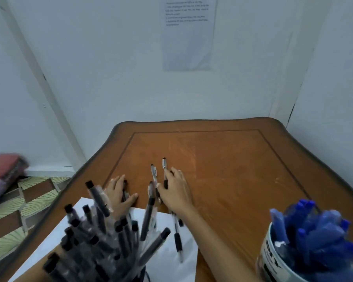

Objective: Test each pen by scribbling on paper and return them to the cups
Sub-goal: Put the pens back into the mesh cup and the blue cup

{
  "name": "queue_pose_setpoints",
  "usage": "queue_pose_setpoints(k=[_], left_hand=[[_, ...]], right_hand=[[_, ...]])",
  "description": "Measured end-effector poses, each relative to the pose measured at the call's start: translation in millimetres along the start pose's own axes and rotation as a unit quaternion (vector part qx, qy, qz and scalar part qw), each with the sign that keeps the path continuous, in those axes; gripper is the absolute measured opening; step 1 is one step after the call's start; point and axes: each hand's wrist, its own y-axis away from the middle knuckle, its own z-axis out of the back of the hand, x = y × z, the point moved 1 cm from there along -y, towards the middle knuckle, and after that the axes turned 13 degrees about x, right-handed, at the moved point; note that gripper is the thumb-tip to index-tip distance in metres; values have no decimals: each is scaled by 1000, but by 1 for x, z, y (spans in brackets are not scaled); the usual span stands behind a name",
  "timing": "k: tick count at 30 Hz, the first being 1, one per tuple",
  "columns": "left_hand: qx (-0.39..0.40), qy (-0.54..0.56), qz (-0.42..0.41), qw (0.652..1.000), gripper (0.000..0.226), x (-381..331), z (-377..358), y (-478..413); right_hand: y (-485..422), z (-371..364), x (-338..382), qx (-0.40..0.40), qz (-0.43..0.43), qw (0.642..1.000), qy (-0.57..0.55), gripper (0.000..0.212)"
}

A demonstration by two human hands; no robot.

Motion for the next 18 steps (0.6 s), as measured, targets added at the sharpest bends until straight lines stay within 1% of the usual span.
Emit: queue_pose_setpoints(k=[3, 4, 5, 6, 8, 9, 10, 11, 14, 16, 18], left_hand=[[12, -8, -11, 1000, 71, -14, 4, -7], [34, -1, -20, 999, 75, -15, 6, -9], [60, 14, -14, 998, 83, -17, 8, -8], [75, 23, -7, 997, 99, -13, 9, -9], [66, -3, 13, 998, 139, -8, 10, -4], [65, -32, 25, 997, 151, -7, 9, 0], [63, -59, 37, 996, 153, -4, 5, 3], [63, -74, 41, 994, 144, -6, 2, 6], [43, -33, 21, 998, 93, -10, -3, 6], [47, 1, -2, 999, 79, -16, -2, 4], [38, 17, -20, 999, 72, -17, -2, 0]], right_hand=[[-2, 2, -5, -8, 18, 1000, -16, 59], [-1, 3, -6, -12, 24, 999, -17, 63], [-1, 3, -7, -8, 29, 999, -14, 70], [0, 2, -6, 0, 31, 999, -11, 78], [4, 1, -4, 23, 28, 999, 11, 94], [4, 0, -4, 28, 25, 999, 31, 98], [4, -2, -3, 27, 22, 998, 53, 99], [5, -2, -2, 16, 24, 997, 73, 97], [4, -1, -2, -32, 37, 994, 93, 77], [3, -1, -2, -34, 44, 994, 97, 69], [3, 1, -3, -20, 45, 993, 111, 66]])
